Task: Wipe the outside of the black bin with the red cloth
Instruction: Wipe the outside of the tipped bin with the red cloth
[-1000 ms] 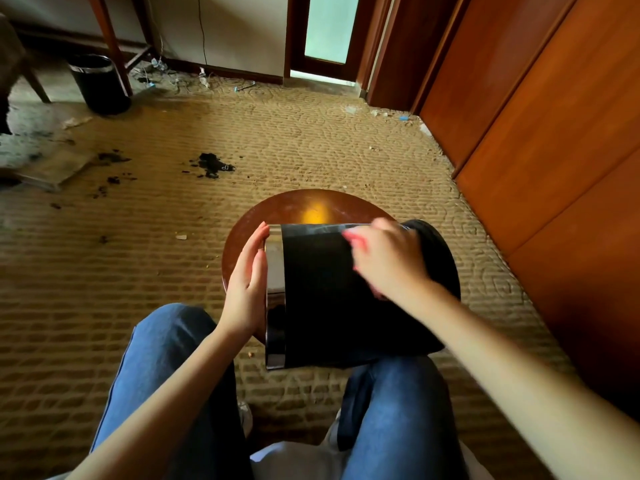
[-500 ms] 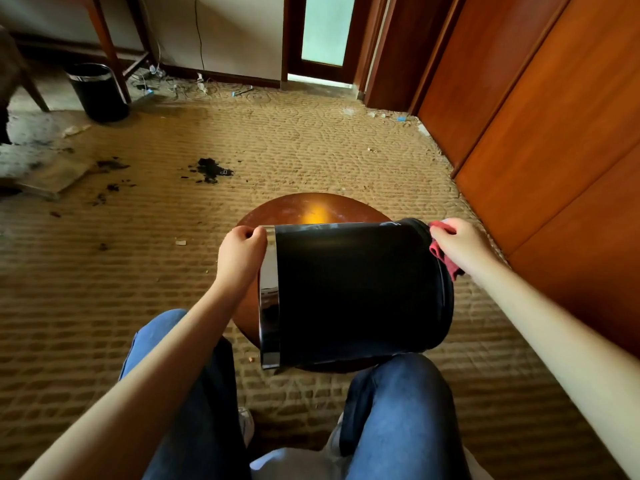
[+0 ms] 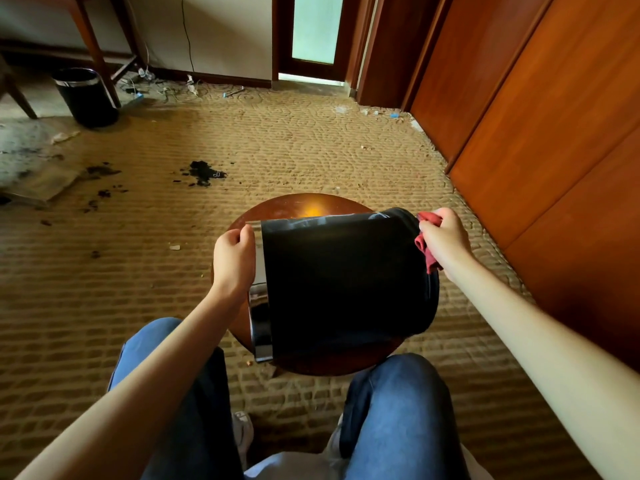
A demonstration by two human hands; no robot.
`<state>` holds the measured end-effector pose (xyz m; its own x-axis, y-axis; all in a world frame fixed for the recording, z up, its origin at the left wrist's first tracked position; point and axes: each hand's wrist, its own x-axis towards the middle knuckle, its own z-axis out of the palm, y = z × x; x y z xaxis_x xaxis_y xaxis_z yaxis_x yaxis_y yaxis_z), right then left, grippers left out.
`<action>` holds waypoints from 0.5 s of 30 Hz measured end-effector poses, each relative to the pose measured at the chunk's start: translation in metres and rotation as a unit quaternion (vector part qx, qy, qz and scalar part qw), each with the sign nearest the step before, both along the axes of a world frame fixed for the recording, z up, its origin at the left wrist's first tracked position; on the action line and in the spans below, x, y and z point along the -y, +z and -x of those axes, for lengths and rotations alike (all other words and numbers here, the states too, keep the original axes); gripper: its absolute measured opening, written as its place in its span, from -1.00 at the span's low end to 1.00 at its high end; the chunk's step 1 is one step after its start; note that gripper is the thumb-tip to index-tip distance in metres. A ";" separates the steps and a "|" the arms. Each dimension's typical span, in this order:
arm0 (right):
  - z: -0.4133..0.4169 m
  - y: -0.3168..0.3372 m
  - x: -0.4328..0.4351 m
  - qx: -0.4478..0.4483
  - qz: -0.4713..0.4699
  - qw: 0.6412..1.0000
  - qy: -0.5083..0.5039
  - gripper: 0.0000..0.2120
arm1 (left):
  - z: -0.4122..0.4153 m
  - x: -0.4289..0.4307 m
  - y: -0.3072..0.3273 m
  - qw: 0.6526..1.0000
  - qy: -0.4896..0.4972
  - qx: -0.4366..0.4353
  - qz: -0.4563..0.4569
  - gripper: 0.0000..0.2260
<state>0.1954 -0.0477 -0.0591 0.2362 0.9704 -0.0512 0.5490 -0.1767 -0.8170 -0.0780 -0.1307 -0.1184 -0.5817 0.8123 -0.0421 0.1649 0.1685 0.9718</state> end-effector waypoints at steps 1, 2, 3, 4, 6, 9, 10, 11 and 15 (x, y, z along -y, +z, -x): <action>0.000 0.000 0.001 0.003 -0.006 1.000 0.002 -0.89 | 0.000 0.002 -0.001 1.000 0.001 -0.009 -0.015 -0.63; 0.001 0.000 0.003 0.011 -0.014 1.000 0.010 -0.89 | 0.000 0.005 -0.003 0.999 0.001 -0.019 -0.029 -0.62; -0.001 0.000 0.005 0.026 -0.024 0.999 0.025 -0.90 | -0.001 0.008 -0.005 0.999 0.000 -0.027 -0.042 -0.63; -0.002 0.001 0.007 0.044 -0.036 0.998 0.042 -0.93 | -0.002 0.011 -0.007 0.998 -0.001 -0.036 -0.050 -0.66; -0.003 0.007 0.008 0.077 -0.066 0.993 0.066 -0.95 | -0.005 0.017 -0.007 0.998 0.001 -0.044 -0.054 -0.70; 0.000 0.024 -0.004 0.091 -0.120 0.988 0.037 -0.83 | -0.009 0.021 -0.006 0.998 0.008 -0.036 -0.054 -0.73; 0.003 0.029 -0.011 0.094 -0.133 0.986 0.026 -0.78 | -0.009 0.022 -0.006 0.998 0.009 -0.035 -0.053 -0.73; 0.006 0.033 -0.018 0.098 -0.144 0.984 0.028 -0.76 | -0.010 0.022 -0.007 0.998 0.011 -0.034 -0.052 -0.74; 0.020 0.033 -0.036 0.204 -0.137 0.963 0.107 -0.67 | -0.009 0.024 -0.010 0.996 0.029 -0.057 -0.064 -0.82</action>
<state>0.1756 -0.0117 -0.0264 -0.0246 0.9628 0.2691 0.8346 0.1679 -0.5246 -0.0693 -0.1548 -0.1282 -0.6234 0.7713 0.1282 0.2694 0.0580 0.9613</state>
